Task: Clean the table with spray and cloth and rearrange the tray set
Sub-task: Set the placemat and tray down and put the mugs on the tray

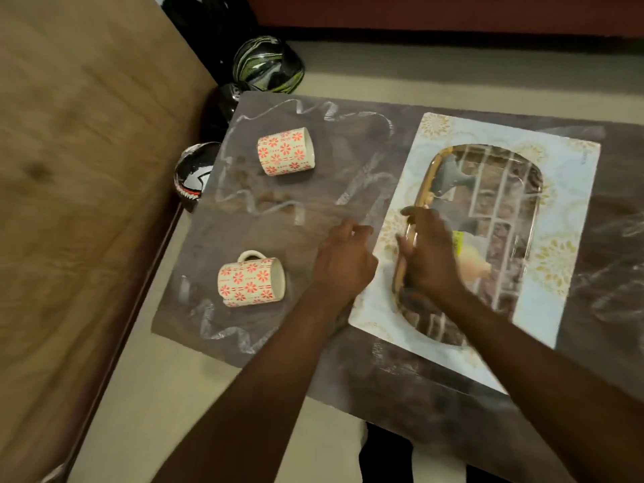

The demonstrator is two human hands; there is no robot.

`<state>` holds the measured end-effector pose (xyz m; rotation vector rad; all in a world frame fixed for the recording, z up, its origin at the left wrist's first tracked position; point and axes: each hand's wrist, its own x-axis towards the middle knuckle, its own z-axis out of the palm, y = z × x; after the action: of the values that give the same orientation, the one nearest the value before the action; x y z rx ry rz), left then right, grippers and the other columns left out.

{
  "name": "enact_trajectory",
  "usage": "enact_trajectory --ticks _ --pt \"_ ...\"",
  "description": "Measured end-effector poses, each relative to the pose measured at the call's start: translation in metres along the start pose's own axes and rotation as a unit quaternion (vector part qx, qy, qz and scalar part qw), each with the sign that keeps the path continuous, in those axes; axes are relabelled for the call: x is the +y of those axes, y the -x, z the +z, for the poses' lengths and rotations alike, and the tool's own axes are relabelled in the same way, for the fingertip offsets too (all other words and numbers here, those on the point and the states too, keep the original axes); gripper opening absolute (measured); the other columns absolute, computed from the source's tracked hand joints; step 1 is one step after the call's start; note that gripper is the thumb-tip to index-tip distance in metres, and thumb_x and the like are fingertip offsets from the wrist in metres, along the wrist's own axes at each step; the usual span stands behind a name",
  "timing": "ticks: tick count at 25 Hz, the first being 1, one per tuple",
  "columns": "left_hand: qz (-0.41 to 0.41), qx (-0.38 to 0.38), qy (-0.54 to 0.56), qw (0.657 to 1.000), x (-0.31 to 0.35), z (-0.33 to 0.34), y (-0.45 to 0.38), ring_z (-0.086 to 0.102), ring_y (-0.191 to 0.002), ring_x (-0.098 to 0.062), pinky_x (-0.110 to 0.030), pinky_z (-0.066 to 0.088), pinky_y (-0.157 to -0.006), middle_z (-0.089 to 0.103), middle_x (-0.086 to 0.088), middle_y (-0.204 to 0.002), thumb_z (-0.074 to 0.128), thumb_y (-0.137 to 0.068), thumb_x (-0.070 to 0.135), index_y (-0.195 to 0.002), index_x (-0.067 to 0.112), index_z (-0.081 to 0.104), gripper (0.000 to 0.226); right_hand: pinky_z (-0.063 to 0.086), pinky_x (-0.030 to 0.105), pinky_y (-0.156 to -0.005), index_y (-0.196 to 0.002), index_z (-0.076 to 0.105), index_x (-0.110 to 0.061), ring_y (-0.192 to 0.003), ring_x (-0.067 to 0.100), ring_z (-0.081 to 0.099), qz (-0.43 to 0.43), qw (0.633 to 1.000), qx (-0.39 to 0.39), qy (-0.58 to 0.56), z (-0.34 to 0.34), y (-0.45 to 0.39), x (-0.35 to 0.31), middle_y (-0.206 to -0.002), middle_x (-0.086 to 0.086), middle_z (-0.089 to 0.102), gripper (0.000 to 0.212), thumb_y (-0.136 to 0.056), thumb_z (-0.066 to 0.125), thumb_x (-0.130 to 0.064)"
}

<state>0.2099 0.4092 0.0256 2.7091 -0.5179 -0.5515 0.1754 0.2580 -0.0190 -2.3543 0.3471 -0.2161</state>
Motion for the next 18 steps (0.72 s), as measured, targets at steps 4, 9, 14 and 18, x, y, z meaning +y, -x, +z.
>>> enact_trajectory --ticks 4,9,14,18 --pt "-0.033 0.009 -0.087 0.996 -0.059 -0.051 0.035 0.046 -0.128 -0.031 -0.040 0.034 -0.103 0.048 -0.009 -0.145 0.063 -0.086 0.038 -0.144 0.020 0.045 0.063 0.046 0.046 -0.085 -0.113 0.057 -0.004 -0.099 0.037 0.055 -0.129 0.986 -0.104 -0.019 0.060 -0.011 -0.088 -0.112 0.018 0.056 0.030 -0.084 0.058 -0.012" --pt "-0.088 -0.105 -0.161 0.977 -0.157 -0.083 0.065 0.038 -0.138 -0.028 -0.041 0.027 -0.113 0.036 -0.004 -0.153 0.078 -0.069 0.053 -0.154 0.032 0.020 0.105 0.040 0.044 -0.089 -0.124 0.052 -0.009 -0.107 0.035 0.052 -0.230 0.956 -0.151 0.100 0.105 -0.070 -0.132 -0.121 0.016 0.053 0.040 -0.085 0.061 -0.014" --pt "-0.092 -0.135 -0.145 0.976 -0.201 -0.066 0.072 0.038 -0.138 -0.030 -0.043 0.030 -0.113 0.033 -0.010 -0.156 0.082 -0.072 0.041 -0.155 0.027 0.014 0.108 0.023 0.047 -0.104 -0.139 0.040 -0.014 -0.134 0.034 0.029 -0.270 0.924 -0.138 0.233 0.130 -0.139 -0.145 -0.148 0.016 0.031 0.063 -0.082 0.066 -0.022" --pt "-0.005 -0.099 -0.126 0.987 -0.197 -0.070 0.057 0.040 -0.135 -0.028 -0.041 0.025 -0.114 0.036 -0.007 -0.154 0.076 -0.071 0.057 -0.150 0.023 0.024 0.100 0.007 0.060 -0.110 -0.147 0.024 -0.025 -0.143 0.036 0.005 -0.272 0.886 -0.183 0.326 0.151 -0.171 -0.145 -0.156 0.016 0.009 0.073 -0.085 0.063 -0.027"
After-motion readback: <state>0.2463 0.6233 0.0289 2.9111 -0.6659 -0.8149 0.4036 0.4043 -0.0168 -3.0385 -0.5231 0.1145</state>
